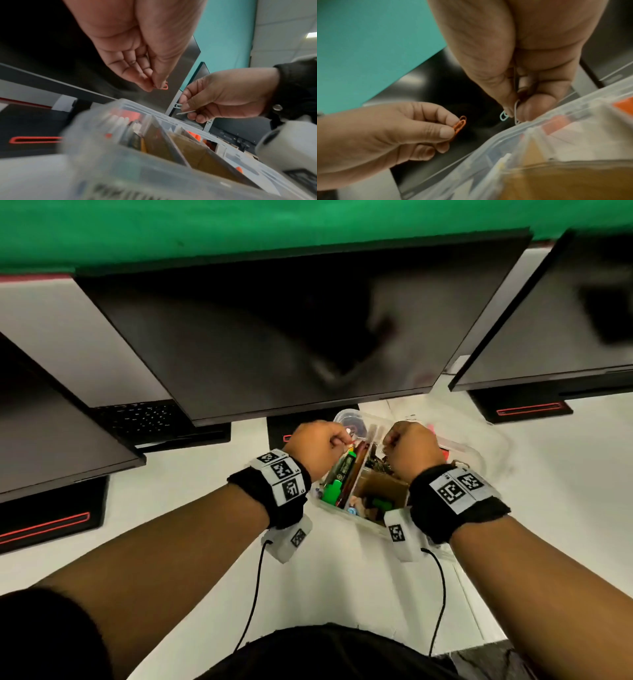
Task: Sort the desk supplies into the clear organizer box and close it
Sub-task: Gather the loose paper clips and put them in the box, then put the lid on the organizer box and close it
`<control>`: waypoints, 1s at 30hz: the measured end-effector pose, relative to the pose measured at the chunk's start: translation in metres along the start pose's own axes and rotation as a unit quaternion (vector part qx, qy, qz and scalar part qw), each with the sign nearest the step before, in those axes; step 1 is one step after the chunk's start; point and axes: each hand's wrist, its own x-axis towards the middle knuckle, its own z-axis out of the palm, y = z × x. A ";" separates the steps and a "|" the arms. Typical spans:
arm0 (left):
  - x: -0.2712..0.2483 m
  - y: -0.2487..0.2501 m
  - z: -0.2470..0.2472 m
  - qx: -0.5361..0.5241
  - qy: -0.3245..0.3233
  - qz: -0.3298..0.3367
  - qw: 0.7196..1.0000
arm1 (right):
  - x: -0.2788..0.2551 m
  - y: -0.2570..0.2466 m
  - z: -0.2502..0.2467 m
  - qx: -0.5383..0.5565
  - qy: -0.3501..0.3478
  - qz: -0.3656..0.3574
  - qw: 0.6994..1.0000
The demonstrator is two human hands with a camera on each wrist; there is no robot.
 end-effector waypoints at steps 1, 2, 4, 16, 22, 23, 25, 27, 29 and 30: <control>0.004 0.009 0.008 0.006 -0.001 0.002 1.000 | 0.005 0.008 -0.003 -0.008 -0.006 0.005 1.000; 0.009 0.016 0.015 0.008 -0.001 0.002 1.000 | 0.009 0.013 -0.003 -0.007 -0.014 0.006 1.000; 0.017 0.029 0.026 0.020 -0.010 0.009 1.000 | 0.016 0.022 -0.004 0.010 -0.030 0.000 0.999; 0.025 -0.007 0.017 0.172 -0.031 -0.123 0.977 | 0.055 0.128 -0.068 0.007 -0.006 0.024 1.000; 0.014 -0.019 0.025 0.146 -0.065 -0.153 0.975 | 0.065 0.168 -0.059 -0.004 -0.054 0.063 0.997; 0.012 -0.019 0.026 0.146 -0.060 -0.150 0.976 | 0.064 0.174 -0.055 -0.020 -0.066 0.066 0.995; 0.005 -0.018 0.030 0.137 -0.057 -0.151 0.977 | 0.060 0.186 -0.046 -0.076 -0.097 0.066 0.990; -0.003 -0.022 0.033 0.125 -0.047 -0.154 0.979 | 0.055 0.200 -0.030 -0.131 -0.123 0.057 0.982; -0.015 -0.031 0.034 0.118 -0.036 -0.173 0.977 | 0.049 0.211 -0.013 -0.161 -0.151 0.050 0.974; -0.021 -0.035 0.033 0.115 -0.033 -0.189 0.975 | 0.047 0.214 -0.005 -0.169 -0.157 0.049 0.972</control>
